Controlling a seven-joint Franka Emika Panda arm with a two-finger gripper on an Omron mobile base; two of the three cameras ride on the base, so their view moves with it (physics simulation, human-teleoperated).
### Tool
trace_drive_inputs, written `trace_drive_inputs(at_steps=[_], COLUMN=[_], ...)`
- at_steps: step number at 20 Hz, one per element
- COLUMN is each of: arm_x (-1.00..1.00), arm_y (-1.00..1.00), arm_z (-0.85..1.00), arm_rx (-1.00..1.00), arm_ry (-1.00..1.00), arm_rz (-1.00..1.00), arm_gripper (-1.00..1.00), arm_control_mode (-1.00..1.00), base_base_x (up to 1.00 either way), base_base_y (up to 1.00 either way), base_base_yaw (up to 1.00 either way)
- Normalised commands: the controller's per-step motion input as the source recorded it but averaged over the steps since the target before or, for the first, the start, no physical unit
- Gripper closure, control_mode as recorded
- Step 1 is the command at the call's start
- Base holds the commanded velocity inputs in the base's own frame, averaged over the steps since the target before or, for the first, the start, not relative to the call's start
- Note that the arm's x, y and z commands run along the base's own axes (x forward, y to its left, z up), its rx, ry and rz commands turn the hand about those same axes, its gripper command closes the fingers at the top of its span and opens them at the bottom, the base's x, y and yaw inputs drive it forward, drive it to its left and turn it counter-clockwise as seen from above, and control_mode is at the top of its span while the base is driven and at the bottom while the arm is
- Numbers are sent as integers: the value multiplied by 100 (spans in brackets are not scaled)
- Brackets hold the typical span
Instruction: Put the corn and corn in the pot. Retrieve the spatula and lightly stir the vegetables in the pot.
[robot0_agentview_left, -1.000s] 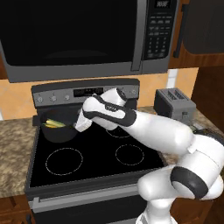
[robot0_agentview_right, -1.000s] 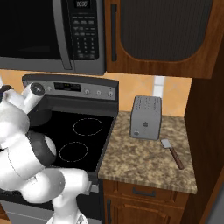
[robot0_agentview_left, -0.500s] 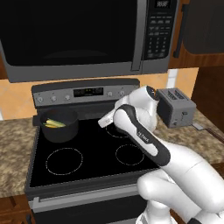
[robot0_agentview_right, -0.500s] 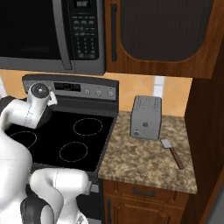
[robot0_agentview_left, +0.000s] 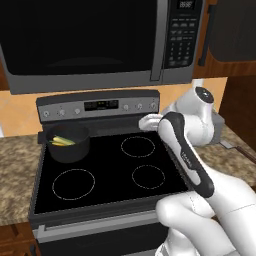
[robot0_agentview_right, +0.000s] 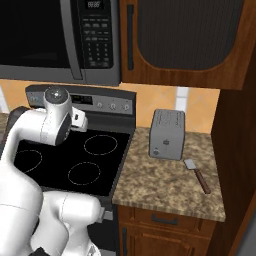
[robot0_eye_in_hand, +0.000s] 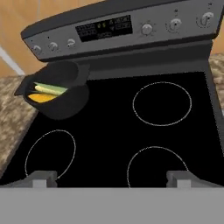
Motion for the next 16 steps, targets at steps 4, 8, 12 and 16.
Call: trace_drive_inputs(at_steps=[4, 8, 12, 16], arm_x=[-17, -10, -34, -71], arm_y=[-69, -47, -74, -99], arm_z=[0, 0, 2, 6], arm_rx=[37, 32, 38, 54], arm_ry=[13, 11, 18, 18], arm_rz=[-69, -78, -67, -41], arm_gripper=[-100, -100, -100, -100], arm_control_mode=[-100, -100, -100, -100], base_base_x=[0, 0, 0, 0], base_base_y=[0, 0, 0, 0], base_base_yaw=[0, 0, 0, 0])
